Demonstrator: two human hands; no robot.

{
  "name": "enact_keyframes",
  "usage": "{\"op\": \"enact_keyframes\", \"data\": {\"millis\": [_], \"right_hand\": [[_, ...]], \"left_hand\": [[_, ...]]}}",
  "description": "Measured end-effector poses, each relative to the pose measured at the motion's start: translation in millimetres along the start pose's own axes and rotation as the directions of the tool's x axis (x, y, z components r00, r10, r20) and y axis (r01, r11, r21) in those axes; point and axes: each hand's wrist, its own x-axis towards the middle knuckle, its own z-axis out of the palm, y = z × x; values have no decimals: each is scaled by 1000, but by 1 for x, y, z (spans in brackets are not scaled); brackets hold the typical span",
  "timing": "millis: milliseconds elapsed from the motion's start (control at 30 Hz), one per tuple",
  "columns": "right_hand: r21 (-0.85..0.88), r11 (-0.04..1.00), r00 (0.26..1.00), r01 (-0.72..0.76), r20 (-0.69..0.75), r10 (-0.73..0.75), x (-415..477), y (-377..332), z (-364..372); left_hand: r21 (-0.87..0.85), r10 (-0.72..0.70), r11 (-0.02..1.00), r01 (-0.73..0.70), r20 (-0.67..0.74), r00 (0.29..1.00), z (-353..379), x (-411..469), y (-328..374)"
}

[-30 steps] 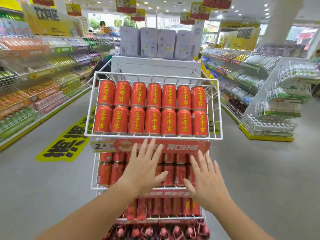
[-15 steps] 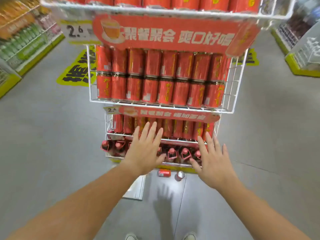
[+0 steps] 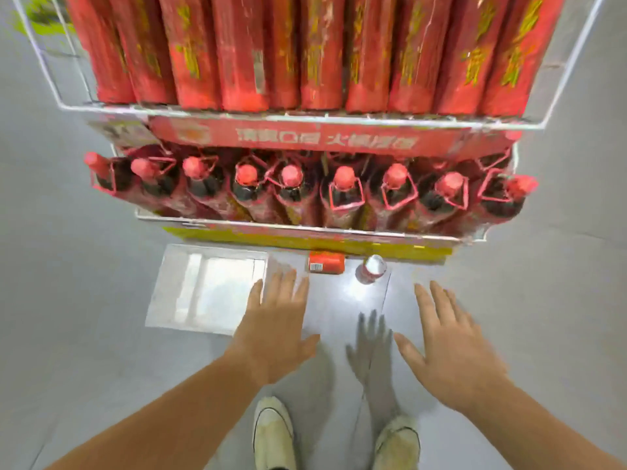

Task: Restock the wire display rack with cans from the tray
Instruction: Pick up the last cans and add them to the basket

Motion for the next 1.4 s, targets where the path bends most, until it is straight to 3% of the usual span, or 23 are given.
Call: {"op": "enact_keyframes", "data": {"millis": [200,400,467,600,733,867,967,1100,1267,1400], "right_hand": [[85,995,999,-50,16,49,88,9,122],[298,953,995,-48,-68,72,164,10,194],[483,875,989,-44,-104,108,189,10,207],[812,581,970,-49,-102,223,230,10,223],[913,405,943,-48,-92,319,259,10,234],[936,350,925,-23,-112,362,273,17,237],[949,316,931,-11,-106,350,278,24,230],[960,277,950,-44,-46,310,271,26,217],[969,236,954,-76,2,298,233,12,187],[968,231,960,-93,25,280,186,0,152]], "left_hand": [[59,64,996,-66,33,997,122,97,-16],[95,105,990,-105,7,994,198,185,-27],[33,105,994,-104,-26,994,212,209,-29],[-129,113,985,-113,-5,994,223,244,-29],[-280,102,954,-108,-35,994,229,254,-29],[-427,75,897,-113,-104,992,243,250,-29],[-458,16,889,2,34,999,252,253,-25],[-603,-115,762,236,233,966,251,247,-15],[-684,-274,617,389,278,921,221,206,-8],[-728,-354,531,433,274,894,168,166,-3]]}}
